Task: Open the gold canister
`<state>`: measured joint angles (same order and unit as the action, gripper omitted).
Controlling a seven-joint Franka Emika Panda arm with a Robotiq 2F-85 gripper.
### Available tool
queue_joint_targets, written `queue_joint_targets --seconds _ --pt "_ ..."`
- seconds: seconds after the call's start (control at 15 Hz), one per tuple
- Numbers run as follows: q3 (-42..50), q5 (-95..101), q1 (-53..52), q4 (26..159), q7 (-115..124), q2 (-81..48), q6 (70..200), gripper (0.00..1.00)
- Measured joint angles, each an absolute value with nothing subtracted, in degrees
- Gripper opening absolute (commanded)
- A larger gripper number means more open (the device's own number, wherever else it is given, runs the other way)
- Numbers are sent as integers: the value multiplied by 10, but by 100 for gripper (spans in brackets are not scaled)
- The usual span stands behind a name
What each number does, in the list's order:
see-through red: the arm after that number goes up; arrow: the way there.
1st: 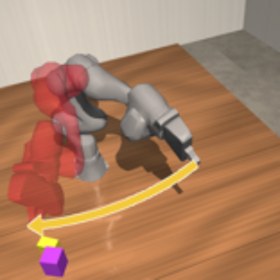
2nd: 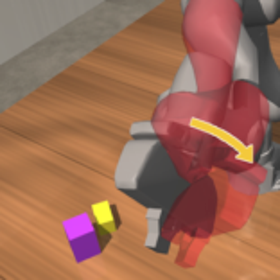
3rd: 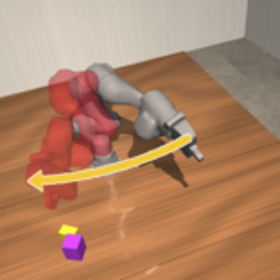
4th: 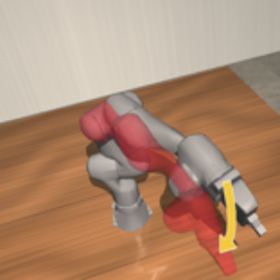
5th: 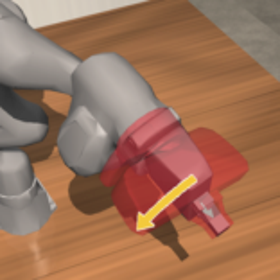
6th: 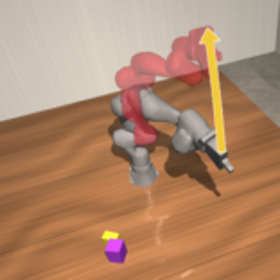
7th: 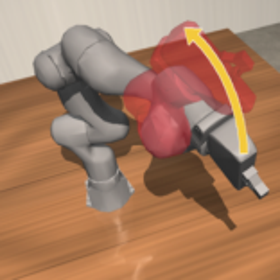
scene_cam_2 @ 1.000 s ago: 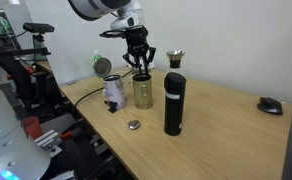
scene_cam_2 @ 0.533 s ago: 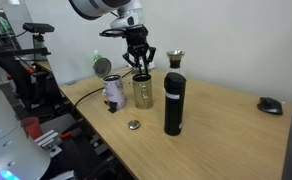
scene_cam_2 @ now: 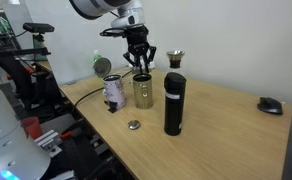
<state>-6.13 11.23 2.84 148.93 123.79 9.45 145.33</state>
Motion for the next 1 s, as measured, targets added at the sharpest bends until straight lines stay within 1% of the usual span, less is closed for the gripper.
queue_joint_targets --seconds 1.0 --pt "-53 156 25 1476 1234 71 1452 6"
